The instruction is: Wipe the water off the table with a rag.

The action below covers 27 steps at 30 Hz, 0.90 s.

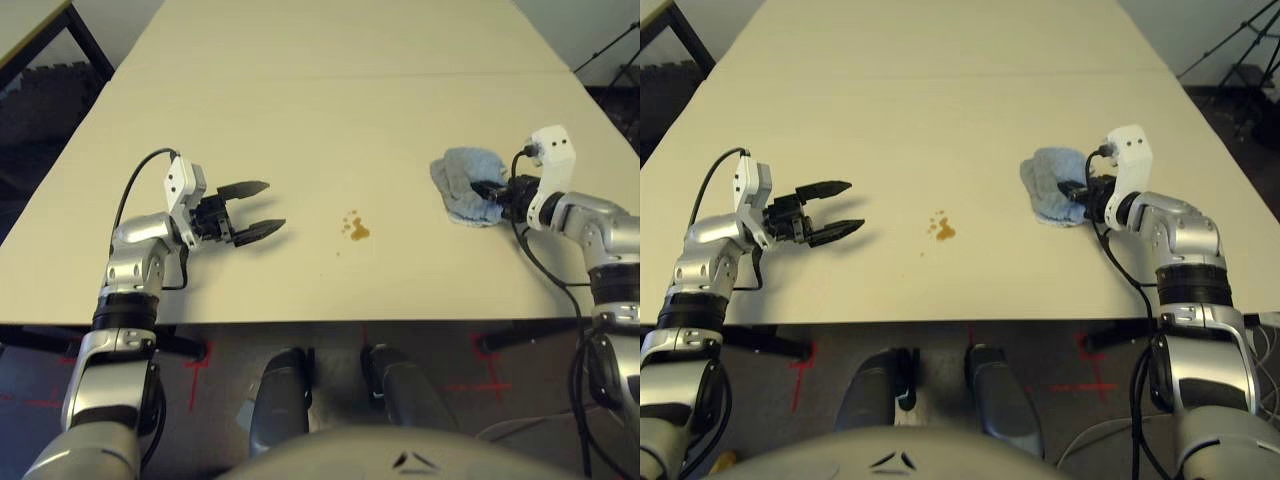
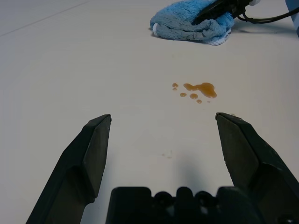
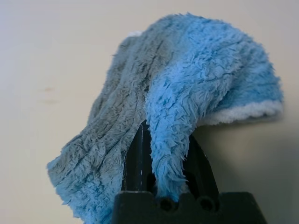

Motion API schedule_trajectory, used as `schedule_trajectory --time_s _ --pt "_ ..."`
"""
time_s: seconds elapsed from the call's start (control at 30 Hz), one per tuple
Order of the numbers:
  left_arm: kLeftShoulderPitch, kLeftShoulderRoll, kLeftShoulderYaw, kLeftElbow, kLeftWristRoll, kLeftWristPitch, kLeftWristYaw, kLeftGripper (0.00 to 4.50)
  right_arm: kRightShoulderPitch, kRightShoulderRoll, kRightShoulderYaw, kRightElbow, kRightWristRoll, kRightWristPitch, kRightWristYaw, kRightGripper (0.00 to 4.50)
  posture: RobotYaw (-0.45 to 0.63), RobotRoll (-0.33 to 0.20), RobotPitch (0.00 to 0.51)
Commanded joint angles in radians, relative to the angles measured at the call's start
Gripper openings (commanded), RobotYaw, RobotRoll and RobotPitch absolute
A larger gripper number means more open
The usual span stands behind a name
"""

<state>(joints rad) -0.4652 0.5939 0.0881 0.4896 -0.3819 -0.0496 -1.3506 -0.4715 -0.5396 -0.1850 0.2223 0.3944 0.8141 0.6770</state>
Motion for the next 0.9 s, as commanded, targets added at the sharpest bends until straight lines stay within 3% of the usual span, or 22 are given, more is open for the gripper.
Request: schedule_trajectory --time_s 0.03,0.37,0.9 --pt "-0.003 0.005 -0.016 0.015 0.014 -0.007 -0.019 4.50 0.048 0.061 0.001 -0.128 0.058 0.092 -0.047 0.11 -0.20 0.000 0.139" --pt "0.015 0.011 -0.027 -0.017 0.009 0.019 -0.041 4.50 0.145 0.244 0.114 -0.270 0.081 0.176 -0.125 0.11 -0.20 0.000 0.145" --pt "0.053 0.015 -0.022 -0.073 -0.002 0.055 -0.034 4.50 0.057 0.379 0.325 -0.165 0.046 0.161 -0.086 0.11 -0.18 0.000 0.167"
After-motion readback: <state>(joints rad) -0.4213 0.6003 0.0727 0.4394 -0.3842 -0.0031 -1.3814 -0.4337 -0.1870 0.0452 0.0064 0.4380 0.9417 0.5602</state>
